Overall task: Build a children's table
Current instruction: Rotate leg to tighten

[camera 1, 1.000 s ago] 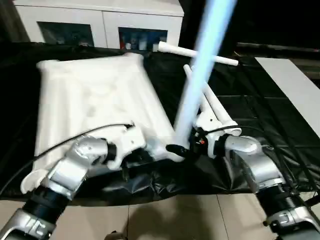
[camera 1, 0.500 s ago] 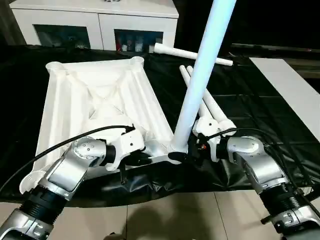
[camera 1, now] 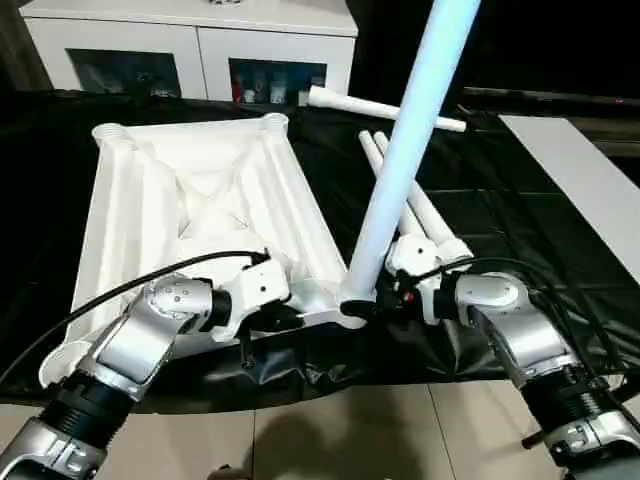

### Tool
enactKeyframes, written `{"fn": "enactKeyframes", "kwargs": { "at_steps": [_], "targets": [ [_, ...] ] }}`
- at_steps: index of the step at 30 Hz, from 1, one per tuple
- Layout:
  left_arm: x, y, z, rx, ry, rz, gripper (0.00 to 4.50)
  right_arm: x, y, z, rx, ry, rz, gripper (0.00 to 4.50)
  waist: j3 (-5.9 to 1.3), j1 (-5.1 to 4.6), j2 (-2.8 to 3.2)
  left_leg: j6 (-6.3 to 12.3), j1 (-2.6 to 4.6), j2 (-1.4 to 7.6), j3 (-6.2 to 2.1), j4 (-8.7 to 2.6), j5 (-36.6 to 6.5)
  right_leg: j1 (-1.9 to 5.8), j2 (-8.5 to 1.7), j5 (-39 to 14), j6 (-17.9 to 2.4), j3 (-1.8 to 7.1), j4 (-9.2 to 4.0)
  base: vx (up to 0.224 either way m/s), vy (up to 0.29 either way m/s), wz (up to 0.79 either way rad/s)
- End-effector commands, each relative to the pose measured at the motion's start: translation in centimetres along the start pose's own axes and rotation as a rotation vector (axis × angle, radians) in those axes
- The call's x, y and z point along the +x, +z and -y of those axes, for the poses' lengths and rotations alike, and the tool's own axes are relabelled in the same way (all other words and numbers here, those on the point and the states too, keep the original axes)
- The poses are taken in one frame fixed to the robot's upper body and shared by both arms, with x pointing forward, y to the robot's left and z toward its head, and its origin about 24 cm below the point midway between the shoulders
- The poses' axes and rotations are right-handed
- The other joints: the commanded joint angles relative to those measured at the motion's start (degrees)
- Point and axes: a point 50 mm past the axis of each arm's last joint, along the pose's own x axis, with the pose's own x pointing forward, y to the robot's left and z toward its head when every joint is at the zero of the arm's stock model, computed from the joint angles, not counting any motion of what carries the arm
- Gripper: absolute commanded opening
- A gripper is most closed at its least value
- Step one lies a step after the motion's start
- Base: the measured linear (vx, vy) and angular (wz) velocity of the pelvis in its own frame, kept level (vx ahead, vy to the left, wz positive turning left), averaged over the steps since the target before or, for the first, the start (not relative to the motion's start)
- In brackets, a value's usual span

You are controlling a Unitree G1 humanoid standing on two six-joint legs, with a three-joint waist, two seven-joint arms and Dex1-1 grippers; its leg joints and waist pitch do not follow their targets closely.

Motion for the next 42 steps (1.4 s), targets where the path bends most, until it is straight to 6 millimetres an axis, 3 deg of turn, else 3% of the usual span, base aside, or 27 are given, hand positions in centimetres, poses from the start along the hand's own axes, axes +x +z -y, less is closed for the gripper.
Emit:
{"fn": "enactKeyframes", "kwargs": {
  "at_steps": [1, 4, 7, 10, 11, 12, 15, 17, 18, 21, 22, 24, 25, 26, 27, 28, 29, 30, 31, 33, 39, 41, 42],
  "targets": [
    [-0.1, 0.4, -0.1, 0.038, 0.001, -0.011, 0.0, -0.1, -0.4, 0.3, 0.006, -0.021, -0.031, 2.65, -3.67, -0.07, 0.35, 1.21, 0.17, 0.49, 0.26, -4.2, -14.2, 2.81, -2.71, -16.9, -9.2, 2.99, -4.41, 0.0, 0.0, 0.0],
    [0.1, 0.3, -0.8, -0.011, 0.07, -0.003, 0.0, 0.8, -0.6, 1.0, 0.125, -0.151, 0.027, 2.62, -3.63, -0.25, 0.42, 0.83, 0.22, 0.44, 0.25, -4.24, -15.0, 2.67, -2.75, -18.0, -9.1, 3.0, -4.51, 0.0, 0.0, 0.0],
    [0.4, 0.6, -1.6, -0.058, 0.15, 0.016, 0.0, 1.8, -0.5, 1.2, 0.219, -0.236, 0.079, 2.62, -3.51, -0.57, 0.33, -0.13, 0.32, 0.35, 0.03, -4.37, -17.1, 2.61, -2.84, -22.6, -7.7, 2.82, -4.96, 0.0, 0.0, 0.0],
    [2.0, 1.8, -3.0, -0.153, 0.317, 0.038, 0.0, 4.8, 0.1, 1.3, 0.386, -0.434, 0.145, 2.62, -3.52, -0.95, 0.52, -1.11, 0.48, 0.2, -0.11, -4.37, -18.2, 2.39, -2.84, -24.9, -7.0, 2.7, -5.23, 0.0, 0.0, 0.0],
    [2.1, 1.9, -3.0, -0.158, 0.324, 0.039, 0.0, 5.0, 0.1, 1.3, 0.392, -0.441, 0.146, 2.62, -3.44, -1.27, 0.5, -1.68, 0.5, 0.17, -0.13, -4.42, -18.4, 2.18, -2.96, -25.9, -6.7, 2.69, -5.47, 0.0, 0.0, 0.0],
    [2.3, 2.1, -3.2, -0.175, 0.345, 0.044, 0.0, 5.3, 0.2, 1.2, 0.409, -0.458, 0.15, 2.62, -3.68, -1.25, 0.42, -1.64, 0.51, 0.16, -0.29, -4.36, -18.5, 2.5, -3.06, -26.4, -6.1, 2.51, -5.51, 0.0, 0.0, 0.0],
    [4.0, 2.8, -3.6, -0.272, 0.454, 0.038, 0.0, 7.8, 0.8, 0.4, 0.487, -0.57, 0.133, 2.62, -3.72, -1.66, 0.57, -1.59, 0.53, 0.18, -0.14, -4.31, -17.8, 2.17, -2.76, -23.0, -6.8, 2.68, -5.23, 0.0, 0.0, 0.0],
    [5.9, 3.9, -3.6, -0.299, 0.543, 0.048, 0.0, 10.9, 2.2, -1.4, 0.551, -0.567, 0.15, 2.62, -3.82, -1.91, 0.69, -1.73, 0.56, 0.06, -0.12, -4.26, -17.9, 2.15, -2.75, -22.3, -6.7, 2.67, -5.24, 0.0, 0.0, 0.0],
    [6.1, 4.0, -3.6, -0.296, 0.551, 0.051, 0.0, 11.3, 2.4, -1.7, 0.548, -0.554, 0.155, 2.61, -3.84, -1.99, 0.42, -1.41, 0.47, 0.05, -0.14, -4.27, -18.2, 2.21, -2.72, -21.8, -6.3, 2.63, -5.31, 0.0, 0.0, 0.0],
    [6.2, 4.2, -3.8, -0.28, 0.572, 0.051, 0.0, 11.9, 3.2, -2.0, 0.52, -0.52, 0.185, 2.61, -4.01, -1.67, 0.38, -0.29, 0.28, 0.04, -0.02, -4.23, -16.6, 2.39, -2.77, -19.2, -6.3, 2.74, -5.11, 0.0, 0.0, 0.0],
    [6.2, 4.3, -3.9, -0.276, 0.582, 0.05, 0.0, 12.0, 3.5, -2.0, 0.533, -0.508, 0.208, 2.89, -4.12, -1.63, 0.3, 0.24, 0.1, 0.05, 0.11, -4.21, -14.9, 2.56, -2.66, -16.2, -7.0, 2.82, -4.7, 0.0, 0.0, 0.0],
    [5.5, 4.1, -4.2, -0.272, 0.585, 0.054, 0.0, 11.5, 4.1, -1.6, 0.541, -0.486, 0.275, 2.89, -4.07, -1.57, 0.31, 0.75, 0.11, 0.04, 0.22, -4.19, -14.5, 2.58, -2.64, -15.2, -7.4, 2.86, -4.58, 0.0, 0.0, 0.0],
    [5.1, 3.8, -4.4, -0.268, 0.585, 0.048, 0.0, 11.0, 4.2, -1.3, 0.511, -0.492, 0.292, 3.05, -4.04, -1.79, 0.25, 0.86, -0.31, -0.04, 0.12, -4.26, -14.3, 2.86, -2.57, -15.0, -7.2, 2.82, -4.48, 0.0, 0.0, 0.0],
    [4.7, 3.5, -4.5, -0.263, 0.587, 0.038, 0.0, 10.5, 4.3, -0.9, 0.471, -0.498, 0.299, 3.24, -4.03, -2.49, 0.26, 0.92, -1.39, -0.09, -0.36, -4.6, -13.8, 3.77, -2.62, -16.1, -6.4, 2.47, -4.38, -0.005, 0.002, -0.21],
    [4.7, 3.4, -4.5, -0.261, 0.588, 0.036, 0.0, 10.4, 4.3, -0.9, 0.465, -0.499, 0.299, 3.29, -4.19, -2.74, 0.48, 0.71, -1.65, -0.07, -0.6, -4.6, -12.8, 4.06, -2.76, -15.5, -6.2, 2.42, -4.25, -0.005, 0.002, -0.21],
    [4.4, 3.1, -4.6, -0.252, 0.595, 0.025, 0.0, 9.9, 4.2, -0.4, 0.446, -0.514, 0.306, 3.29, -4.53, -2.7, 0.65, 0.71, -1.15, 0.15, -0.64, -4.24, -11.0, 3.71, -2.83, -12.6, -7.0, 2.56, -4.14, 0.0, 0.0, 0.0],
    [4.1, 2.9, -4.6, -0.25, 0.594, 0.019, 0.0, 9.4, 4.2, -0.1, 0.423, -0.519, 0.309, 3.5, -4.64, -2.34, 0.73, 1.33, -0.09, 0.23, -0.22, -3.77, -9.9, 2.8, -2.71, -8.7, -9.3, 2.88, -4.02, 0.0, 0.0, 0.0],
    [3.8, 2.7, -4.5, -0.238, 0.582, 0.018, 0.0, 8.6, 4.2, 0.4, 0.389, -0.524, 0.307, 3.5, -4.67, -2.14, 0.57, 2.12, -0.19, 0.14, 0.01, -3.57, -7.6, 2.96, -2.5, -3.9, -11.4, 3.12, -3.39, 0.0, 0.0, 0.0],
    [3.8, 2.7, -4.5, -0.238, 0.582, 0.018, 0.0, 8.6, 4.2, 0.4, 0.389, -0.524, 0.307, 3.62, -4.73, -2.05, 0.45, 2.42, -0.64, 0.1, -0.12, -3.6, -5.9, 3.43, -2.39, -1.6, -11.8, 3.05, -2.95, 0.0, 0.0, 0.0],
    [3.2, 2.4, -4.2, -0.198, 0.53, 0.019, 0.0, 6.8, 3.9, 1.4, 0.289, -0.509, 0.267, 3.71, -4.67, -1.71, 0.75, 3.14, -0.46, 0.22, -0.12, -3.57, -4.3, 3.38, -2.35, 1.2, -12.8, 2.92, -2.74, 0.0, 0.0, 0.0],
    [1.6, 1.0, -3.5, -0.167, 0.432, -0.039, 0.0, 3.5, 2.1, 1.7, 0.123, -0.335, 0.099, 4.15, -4.12, -1.18, 0.67, 2.16, -0.13, 0.24, 0.11, -3.81, -9.2, 3.36, -2.3, -5.2, -12.1, 3.06, -3.51, 0.0, 0.0, 0.0],
    [0.5, 0.1, -3.4, -0.132, 0.391, -0.067, 0.0, 1.3, 1.3, 1.4, 0.063, -0.222, 0.035, 4.43, -3.95, -0.95, 0.52, 2.27, -0.22, 0.28, 0.1, -3.82, -11.1, 3.36, -2.4, -8.5, -10.9, 3.14, -3.92, 0.0, 0.0, 0.0],
    [0.5, 0.1, -3.4, -0.132, 0.391, -0.067, 0.0, 1.3, 1.3, 1.4, 0.063, -0.222, 0.035, 4.43, -3.82, -0.9, 0.4, 2.11, -0.39, 0.28, 0.0, -3.98, -12.2, 3.39, -2.5, -11.5, -9.9, 3.1, -4.2, 0.0, 0.0, 0.0]
  ]
}}
